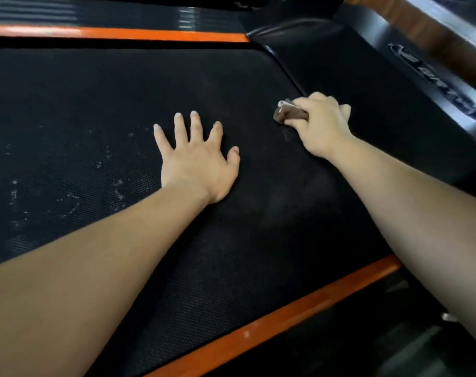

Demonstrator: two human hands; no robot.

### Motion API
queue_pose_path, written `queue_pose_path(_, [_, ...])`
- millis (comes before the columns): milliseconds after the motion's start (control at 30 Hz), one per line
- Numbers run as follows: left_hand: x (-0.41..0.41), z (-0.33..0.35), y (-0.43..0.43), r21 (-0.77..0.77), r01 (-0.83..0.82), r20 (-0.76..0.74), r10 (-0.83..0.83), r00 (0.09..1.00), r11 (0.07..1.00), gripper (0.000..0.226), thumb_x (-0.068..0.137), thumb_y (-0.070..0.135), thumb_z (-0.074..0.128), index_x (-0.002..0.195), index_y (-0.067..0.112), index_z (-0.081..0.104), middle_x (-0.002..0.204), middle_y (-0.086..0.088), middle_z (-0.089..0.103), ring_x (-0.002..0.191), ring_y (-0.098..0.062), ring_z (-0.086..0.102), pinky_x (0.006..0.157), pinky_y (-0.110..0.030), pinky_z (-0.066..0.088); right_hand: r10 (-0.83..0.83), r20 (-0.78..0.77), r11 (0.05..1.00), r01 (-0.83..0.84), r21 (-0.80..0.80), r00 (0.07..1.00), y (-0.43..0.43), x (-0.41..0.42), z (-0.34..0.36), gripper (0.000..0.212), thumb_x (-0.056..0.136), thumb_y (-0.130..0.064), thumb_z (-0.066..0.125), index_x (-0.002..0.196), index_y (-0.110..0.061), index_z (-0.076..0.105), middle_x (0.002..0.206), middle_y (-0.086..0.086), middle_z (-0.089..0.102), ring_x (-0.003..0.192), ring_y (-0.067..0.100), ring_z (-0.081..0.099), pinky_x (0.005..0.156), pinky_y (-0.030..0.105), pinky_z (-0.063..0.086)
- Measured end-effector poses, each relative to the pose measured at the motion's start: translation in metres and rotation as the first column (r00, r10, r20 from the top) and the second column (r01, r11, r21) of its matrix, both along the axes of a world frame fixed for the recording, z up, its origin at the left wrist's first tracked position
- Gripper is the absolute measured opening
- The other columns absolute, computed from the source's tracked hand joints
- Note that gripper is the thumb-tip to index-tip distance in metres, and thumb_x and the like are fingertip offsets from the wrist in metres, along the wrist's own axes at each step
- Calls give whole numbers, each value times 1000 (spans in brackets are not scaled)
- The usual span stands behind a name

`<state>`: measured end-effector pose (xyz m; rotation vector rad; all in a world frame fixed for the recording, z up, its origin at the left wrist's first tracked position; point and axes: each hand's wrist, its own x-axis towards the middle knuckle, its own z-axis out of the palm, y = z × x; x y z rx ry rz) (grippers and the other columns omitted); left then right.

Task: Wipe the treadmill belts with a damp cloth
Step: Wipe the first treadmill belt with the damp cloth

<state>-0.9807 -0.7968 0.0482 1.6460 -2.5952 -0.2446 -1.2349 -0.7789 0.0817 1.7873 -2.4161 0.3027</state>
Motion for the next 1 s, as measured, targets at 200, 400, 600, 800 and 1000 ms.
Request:
queue_pose_path(200, [4, 1, 4, -8, 9, -38, -10, 999, 1000, 70, 102, 62, 20, 163, 28, 21, 173, -14, 5, 159, -37, -6, 123, -66, -5, 26, 91, 988, -39, 149, 996, 140, 16, 22, 11, 95, -43, 62, 89, -34, 61, 90, -8, 53, 93, 13, 51, 82, 37, 24])
queue_pose_path(400, [18, 10, 14, 58, 42, -234, -27, 972, 997, 57, 103, 51, 41, 151, 22, 46, 169, -12, 24, 159, -31, 7, 124, -64, -5, 47, 36, 997, -50, 58, 998, 145, 12, 16, 5, 94, -37, 65, 97, -35, 69, 92, -10, 56, 97, 14, 54, 82, 34, 21])
queue_pose_path(600, [54, 15, 62, 61, 195, -180, -181, 967, 979, 58, 100, 52, 39, 152, 26, 43, 169, -11, 23, 159, -31, 7, 123, -67, -3, -66, 19, 998, 66, 1, 998, 91, 8, 9, 18, 94, -45, 63, 102, -30, 69, 100, -4, 55, 100, 23, 55, 88, 42, 29])
queue_pose_path(800, [92, 14, 99, 102, 90, -11, -90, 996, 991, 70, 96, 70, 21, 161, 44, 17, 173, -7, 2, 159, -32, -9, 117, -76, -8, -60, 32, 988, 55, 141, 998, 173, 22, 25, 18, 94, -45, 62, 89, -28, 64, 87, -5, 53, 82, 21, 52, 87, 43, 33])
queue_pose_path(1000, [95, 2, 108, 55, 75, 77, -79, 994, 996, 80, 88, 78, -4, 161, 48, -1, 173, -4, -9, 158, -31, -17, 117, -75, -11, -92, 12, 989, 90, 115, 996, 202, 39, 26, 27, 94, -49, 61, 81, -26, 60, 74, -8, 49, 72, 22, 52, 86, 45, 44])
